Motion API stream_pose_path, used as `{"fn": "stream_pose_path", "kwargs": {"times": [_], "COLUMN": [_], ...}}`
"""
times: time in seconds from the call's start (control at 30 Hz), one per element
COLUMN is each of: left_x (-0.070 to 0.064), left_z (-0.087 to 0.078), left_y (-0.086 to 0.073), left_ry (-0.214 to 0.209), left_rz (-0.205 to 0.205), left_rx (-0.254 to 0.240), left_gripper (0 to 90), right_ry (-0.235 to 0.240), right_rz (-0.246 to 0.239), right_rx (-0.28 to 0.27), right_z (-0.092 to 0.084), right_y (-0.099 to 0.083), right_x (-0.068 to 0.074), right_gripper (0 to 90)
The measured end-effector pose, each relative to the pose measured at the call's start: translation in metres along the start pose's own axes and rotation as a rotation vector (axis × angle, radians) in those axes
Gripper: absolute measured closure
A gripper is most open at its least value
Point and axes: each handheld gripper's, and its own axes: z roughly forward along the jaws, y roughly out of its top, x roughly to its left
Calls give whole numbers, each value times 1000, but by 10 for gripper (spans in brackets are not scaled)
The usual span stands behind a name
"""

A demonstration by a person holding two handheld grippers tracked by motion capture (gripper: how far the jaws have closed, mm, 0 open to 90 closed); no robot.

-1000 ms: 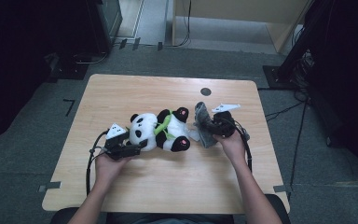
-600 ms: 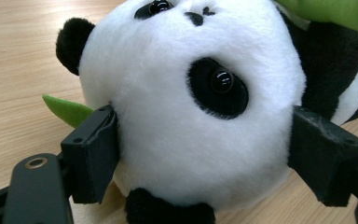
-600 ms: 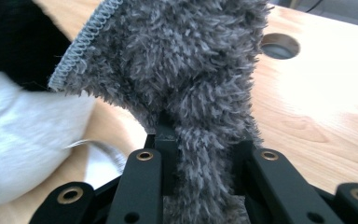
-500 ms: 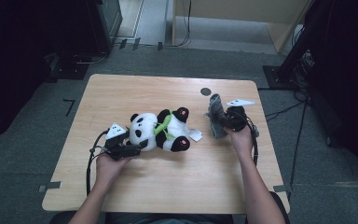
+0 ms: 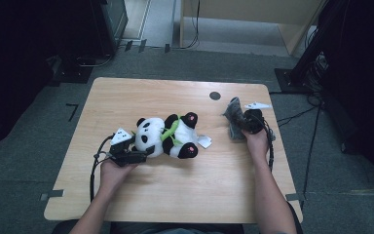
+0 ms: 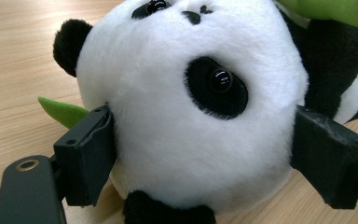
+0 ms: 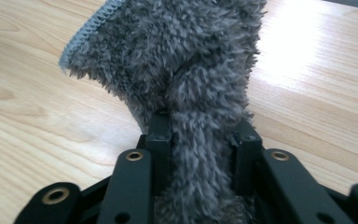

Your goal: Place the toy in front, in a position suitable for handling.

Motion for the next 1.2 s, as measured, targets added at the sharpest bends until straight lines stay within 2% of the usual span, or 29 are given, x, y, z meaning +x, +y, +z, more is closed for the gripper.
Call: {"fn": "stream_pose_path", "kwargs": {"times": [0.17, 0.2, 0.3, 0.33, 0.37, 0.4, 0.43, 0.47, 0.5, 0.57, 0.67, 0.7, 0.73, 0.77, 0.93, 0.97, 1.0, 1.1, 1.2], "left_x": [1, 2, 2, 2, 2, 2, 3, 3, 3, 4, 4, 4, 4, 4, 4, 4, 4, 5, 7], "left_z": [0, 0, 1, 1, 1, 1, 1, 1, 1, 1, 1, 1, 1, 1, 1, 1, 1, 2, 3], "left_y": [0, -1, -2, -2, -2, -2, -2, -2, -2, -2, -2, -2, -2, -2, -2, -2, -1, -1, 0], "left_ry": [-5, -11, -12, -11, -11, -11, -14, -14, -17, -20, -20, -21, -21, -21, -18, -19, -19, -21, -29], "left_rz": [-4, -1, 4, 2, 3, 3, 3, 3, 2, -3, -2, -2, -2, -3, -3, -3, -3, 0, -2], "left_rx": [-3, -1, -2, -3, -2, -2, -2, -2, 0, 0, 0, 0, 0, 0, 2, 2, 3, 1, -2], "left_gripper": [138, 135, 131, 130, 129, 128, 127, 127, 125, 123, 122, 122, 122, 122, 122, 122, 122, 122, 122], "right_ry": [1, 23, 31, 31, 42, 42, 66, 66, 90, 91, 95, 89, 89, 79, 107, 118, 118, 121, 134], "right_rz": [17, 38, 51, 53, 66, 66, 92, 92, 125, 139, 141, 112, 112, 87, 70, 48, 48, 7, 0], "right_rx": [15, 24, 28, 25, 13, 13, -3, -3, -17, -42, -56, -43, -43, -33, -44, -44, -44, -48, -59], "right_z": [5, 7, 7, 6, 5, 5, 3, 3, -1, -5, -10, -14, -14, -18, -26, -29, -29, -37, -42], "right_y": [-3, -4, -3, -3, -2, -2, -1, -1, 1, 4, 7, 9, 9, 10, 11, 12, 12, 12, 13], "right_x": [-4, -4, -5, -5, -6, -6, -8, -8, -8, -7, -4, 1, 1, 7, 17, 24, 24, 37, 45], "right_gripper": [576, 540, 517, 496, 431, 431, 359, 359, 291, 241, 211, 195, 195, 185, 190, 190, 190, 194, 203]}}
